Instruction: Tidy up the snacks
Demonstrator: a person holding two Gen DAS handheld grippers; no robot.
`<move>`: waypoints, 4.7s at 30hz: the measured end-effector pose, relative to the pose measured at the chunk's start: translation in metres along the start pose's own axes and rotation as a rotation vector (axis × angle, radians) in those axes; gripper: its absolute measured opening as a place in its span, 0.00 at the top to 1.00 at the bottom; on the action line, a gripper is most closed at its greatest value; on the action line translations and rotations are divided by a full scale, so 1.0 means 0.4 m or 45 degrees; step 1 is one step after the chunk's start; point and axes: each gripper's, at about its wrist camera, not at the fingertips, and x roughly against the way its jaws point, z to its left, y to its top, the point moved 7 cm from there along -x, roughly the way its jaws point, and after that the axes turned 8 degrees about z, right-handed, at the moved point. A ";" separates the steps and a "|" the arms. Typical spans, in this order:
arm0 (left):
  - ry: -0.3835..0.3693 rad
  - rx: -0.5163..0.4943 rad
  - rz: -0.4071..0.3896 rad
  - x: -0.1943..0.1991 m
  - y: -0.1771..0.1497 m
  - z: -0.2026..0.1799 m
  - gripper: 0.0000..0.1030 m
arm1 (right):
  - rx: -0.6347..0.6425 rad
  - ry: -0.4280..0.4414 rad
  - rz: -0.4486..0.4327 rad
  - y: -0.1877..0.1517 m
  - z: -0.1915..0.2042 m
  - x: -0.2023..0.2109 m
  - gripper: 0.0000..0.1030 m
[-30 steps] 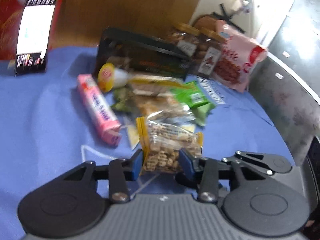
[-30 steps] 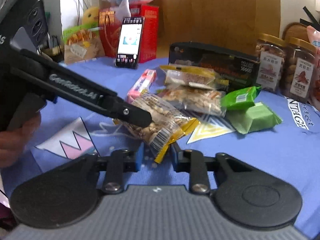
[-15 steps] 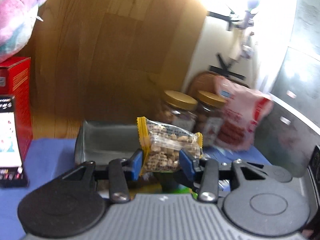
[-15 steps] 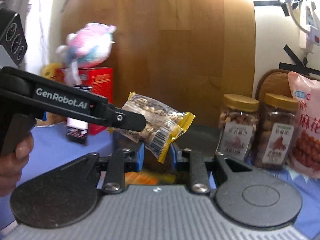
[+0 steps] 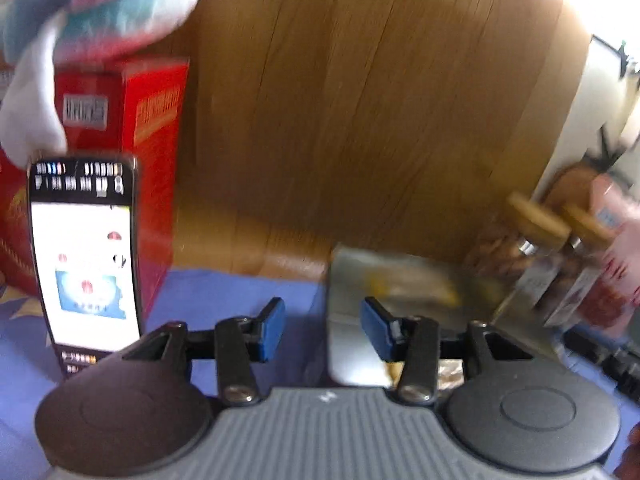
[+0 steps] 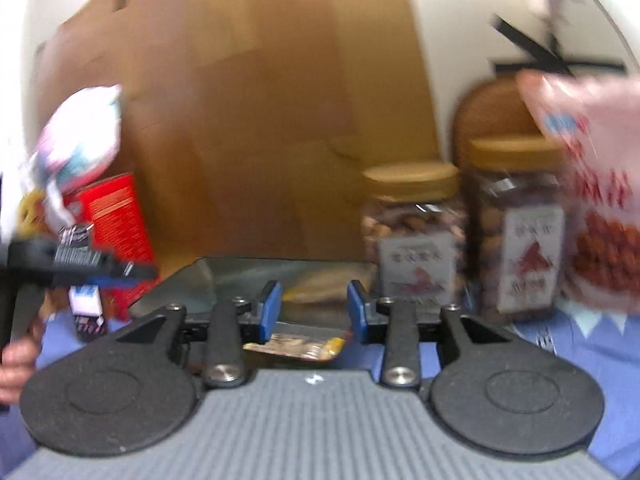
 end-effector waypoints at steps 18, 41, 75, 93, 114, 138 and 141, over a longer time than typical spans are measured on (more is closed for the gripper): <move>0.095 -0.017 0.114 0.027 -0.106 -0.054 0.66 | -0.127 0.057 0.166 -0.061 0.013 -0.019 0.47; -0.282 -0.007 0.150 0.182 -0.325 -0.137 0.63 | -0.179 0.417 0.250 -0.258 0.128 0.163 0.62; -0.460 -0.070 0.271 0.325 -0.576 -0.144 0.57 | 0.105 0.484 0.395 -0.464 0.216 0.354 0.47; -0.496 -0.158 0.104 0.369 -0.452 -0.182 0.62 | 0.418 0.266 0.085 -0.349 0.290 0.317 0.63; -0.372 0.022 -0.076 0.171 -0.129 -0.072 0.60 | 0.206 0.183 0.006 -0.079 0.212 0.038 0.57; -0.374 0.310 -0.041 0.295 -0.376 0.143 0.60 | 0.090 0.267 0.323 -0.218 0.311 -0.065 0.51; -0.402 0.291 -0.050 0.320 -0.386 0.130 0.60 | 0.082 0.342 0.276 -0.223 0.293 0.028 0.51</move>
